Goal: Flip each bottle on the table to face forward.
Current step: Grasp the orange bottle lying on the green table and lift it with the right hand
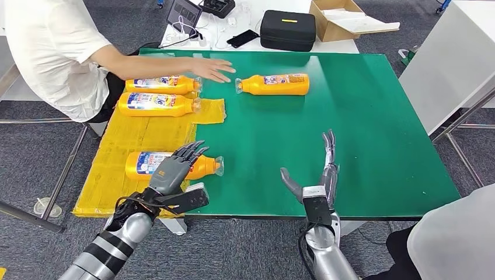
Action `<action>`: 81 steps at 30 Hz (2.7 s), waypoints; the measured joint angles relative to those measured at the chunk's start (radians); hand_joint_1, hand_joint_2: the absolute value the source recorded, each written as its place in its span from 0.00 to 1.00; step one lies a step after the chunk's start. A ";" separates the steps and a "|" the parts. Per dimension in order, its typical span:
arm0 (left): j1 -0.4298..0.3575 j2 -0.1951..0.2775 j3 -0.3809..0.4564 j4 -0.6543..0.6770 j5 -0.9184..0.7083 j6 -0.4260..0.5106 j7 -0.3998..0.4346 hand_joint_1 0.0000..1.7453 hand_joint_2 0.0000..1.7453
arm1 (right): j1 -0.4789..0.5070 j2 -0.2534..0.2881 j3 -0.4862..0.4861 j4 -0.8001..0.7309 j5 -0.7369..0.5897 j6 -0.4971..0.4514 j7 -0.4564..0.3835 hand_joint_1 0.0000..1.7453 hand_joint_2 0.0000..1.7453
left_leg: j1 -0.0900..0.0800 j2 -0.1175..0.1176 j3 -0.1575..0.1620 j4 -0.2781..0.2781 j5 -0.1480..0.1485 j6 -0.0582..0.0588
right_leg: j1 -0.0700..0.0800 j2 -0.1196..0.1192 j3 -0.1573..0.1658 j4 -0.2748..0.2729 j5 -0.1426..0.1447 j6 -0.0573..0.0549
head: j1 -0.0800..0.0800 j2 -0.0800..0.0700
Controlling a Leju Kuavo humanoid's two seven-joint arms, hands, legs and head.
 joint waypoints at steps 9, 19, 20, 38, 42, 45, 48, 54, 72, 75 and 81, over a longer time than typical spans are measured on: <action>0.161 -0.082 0.022 -0.166 0.310 -0.001 0.041 0.00 1.00 | 0.033 0.007 -0.022 -0.010 0.116 0.065 0.000 0.00 1.00 | 0.000 0.000 -0.001 0.000 -0.002 0.000 | 0.000 0.000 -0.001 0.000 -0.002 0.001 | 0.000 0.000; 0.233 -0.160 0.058 -0.239 0.469 0.037 0.137 0.00 1.00 | 0.041 0.025 -0.113 0.045 0.595 -0.070 0.008 0.00 1.00 | 0.000 0.000 -0.001 0.000 -0.002 0.000 | 0.000 0.000 -0.001 0.000 -0.002 0.001 | 0.000 0.000; 0.237 -0.165 0.058 -0.244 0.469 0.048 0.138 0.00 1.00 | 0.041 0.030 -0.132 0.055 0.628 -0.071 0.009 0.00 1.00 | 0.000 0.000 -0.001 0.000 -0.002 0.000 | 0.000 0.000 -0.001 0.000 -0.002 0.001 | 0.000 0.000; 0.255 -0.187 0.059 -0.271 0.485 0.081 0.149 0.00 1.00 | 0.009 0.046 -0.197 0.178 0.823 -0.073 0.158 0.00 1.00 | 0.000 0.000 -0.001 0.000 -0.002 0.000 | 0.000 0.000 -0.001 0.000 -0.002 0.002 | 0.000 0.000; 0.246 -0.198 0.058 -0.266 0.507 0.062 0.148 0.00 1.00 | -0.052 0.021 -0.166 0.251 0.879 -0.073 0.237 0.00 1.00 | 0.000 0.000 -0.001 0.000 -0.002 0.000 | 0.000 0.000 -0.001 0.000 -0.002 0.002 | 0.000 0.000; 0.220 -0.208 0.052 -0.248 0.536 0.043 0.148 0.00 1.00 | -0.124 -0.008 -0.141 0.329 0.892 -0.073 0.281 0.00 1.00 | -0.001 0.000 -0.001 0.000 -0.001 0.001 | -0.001 0.000 0.000 0.000 -0.001 0.003 | 0.000 0.000; 0.186 -0.223 0.040 -0.216 0.575 0.013 0.149 0.00 1.00 | -0.214 -0.038 -0.120 0.427 0.892 -0.073 0.311 0.00 1.00 | -0.001 0.000 -0.001 0.000 -0.001 0.002 | -0.001 0.000 0.000 0.000 -0.001 0.003 | 0.000 0.000; 0.155 -0.251 -0.004 -0.140 0.616 -0.006 0.152 0.00 1.00 | -0.337 -0.074 -0.100 0.595 0.884 -0.045 0.349 0.00 1.00 | -0.001 0.000 -0.001 0.001 -0.001 0.002 | -0.001 0.000 0.000 0.000 -0.001 0.004 | 0.000 0.000; 0.121 -0.266 -0.045 -0.079 0.635 0.019 0.150 0.00 1.00 | -0.413 -0.087 -0.035 0.750 0.929 0.110 0.429 0.00 1.00 | -0.001 0.000 -0.001 0.000 -0.001 0.001 | -0.001 0.000 0.000 0.000 -0.001 0.004 | 0.000 0.000; 0.121 -0.266 -0.047 -0.079 0.635 0.019 0.150 0.00 1.00 | -0.417 -0.087 -0.028 0.754 0.935 0.117 0.438 0.00 1.00 | -0.001 0.000 -0.001 0.000 -0.001 0.001 | -0.001 0.000 0.000 0.000 -0.001 0.004 | 0.000 0.000; 0.121 -0.266 -0.049 -0.079 0.635 0.019 0.150 0.00 1.00 | -0.427 -0.094 -0.002 0.759 0.973 0.138 0.484 0.00 1.00 | -0.001 0.000 0.000 0.000 -0.001 0.001 | -0.001 0.000 0.000 0.000 -0.001 0.004 | 0.000 0.000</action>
